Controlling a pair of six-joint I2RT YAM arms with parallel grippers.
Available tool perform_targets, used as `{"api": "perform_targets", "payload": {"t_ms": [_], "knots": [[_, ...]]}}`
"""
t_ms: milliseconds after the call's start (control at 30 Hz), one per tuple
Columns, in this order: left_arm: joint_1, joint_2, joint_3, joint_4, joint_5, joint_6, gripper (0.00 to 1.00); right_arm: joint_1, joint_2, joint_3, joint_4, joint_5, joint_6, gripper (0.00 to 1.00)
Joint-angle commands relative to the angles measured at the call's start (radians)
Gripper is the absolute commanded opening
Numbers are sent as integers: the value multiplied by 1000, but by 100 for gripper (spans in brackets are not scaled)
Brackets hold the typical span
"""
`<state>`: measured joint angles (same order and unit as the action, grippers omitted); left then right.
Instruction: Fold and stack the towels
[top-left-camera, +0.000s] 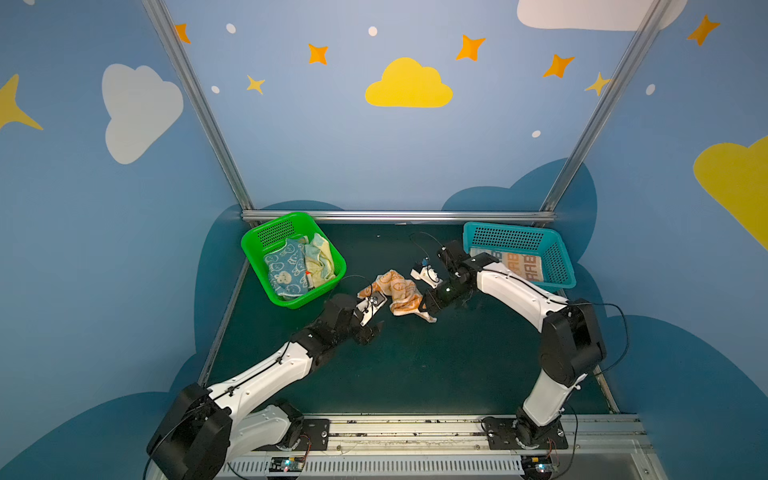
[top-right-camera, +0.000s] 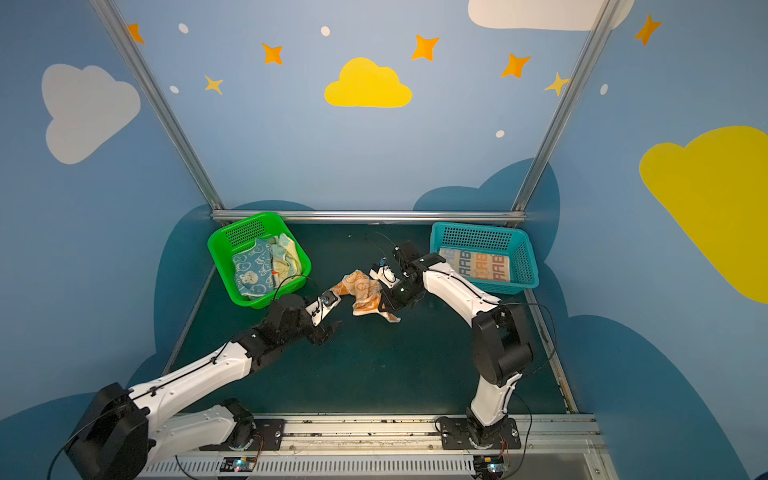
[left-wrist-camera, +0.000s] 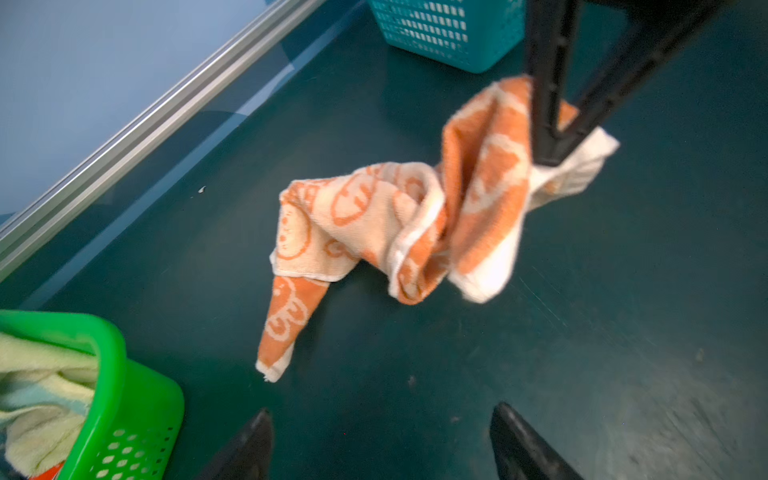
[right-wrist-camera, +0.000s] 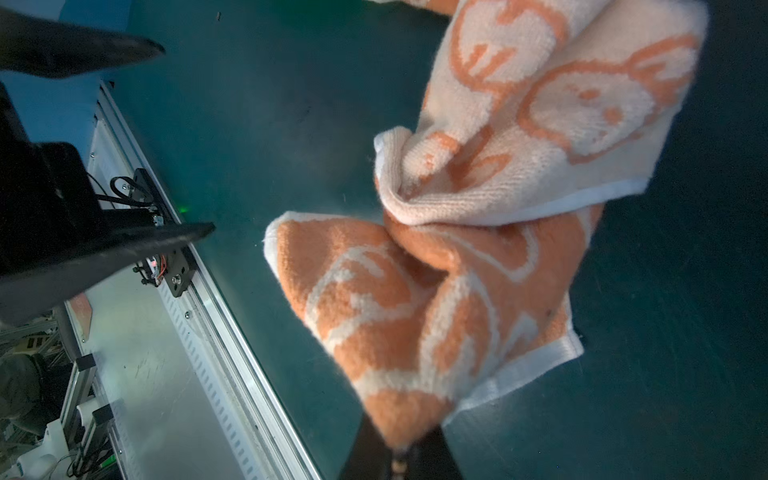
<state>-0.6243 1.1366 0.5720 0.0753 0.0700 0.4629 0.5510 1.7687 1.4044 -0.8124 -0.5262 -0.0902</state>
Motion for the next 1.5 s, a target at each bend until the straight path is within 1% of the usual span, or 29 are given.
{"api": "perform_targets", "payload": {"t_ms": [0,67,200,333,367,400,667,833,967,1067,1200,1333,1400,1467], "knots": [[-30,23,27,52,6,92,81,-5,8,30,-30,-32,-9,0],[-61,55,32,65,-12,100,81,-5,7,31,-28,-31,-6,0],[-111,116,28,147,-42,109,81,-6,0,26,-26,-37,-5,0],[-136,171,46,194,-44,122,71,-6,-7,19,-24,-44,-2,0],[-141,187,51,205,-53,127,64,-6,-10,18,-21,-46,-2,0],[-143,200,55,218,-64,130,59,-6,-12,15,-19,-47,-2,0],[-145,226,54,300,-68,140,55,-6,-20,9,-17,-53,-1,0],[-144,253,61,308,-75,158,47,-7,-25,9,-15,-71,-2,0],[-144,268,67,311,-76,166,46,-7,-25,9,-12,-79,-2,0],[-144,276,74,316,-74,168,41,-6,-23,10,-14,-83,-2,0],[-144,291,93,317,-116,153,33,-6,-16,9,-14,-84,-1,0],[-144,299,105,322,-131,152,25,-6,-10,9,-14,-87,-2,0],[-144,302,110,318,-131,156,18,-6,-8,10,-15,-88,-2,0],[-144,301,118,297,-134,159,6,-6,-6,8,-13,-81,1,0]]}}
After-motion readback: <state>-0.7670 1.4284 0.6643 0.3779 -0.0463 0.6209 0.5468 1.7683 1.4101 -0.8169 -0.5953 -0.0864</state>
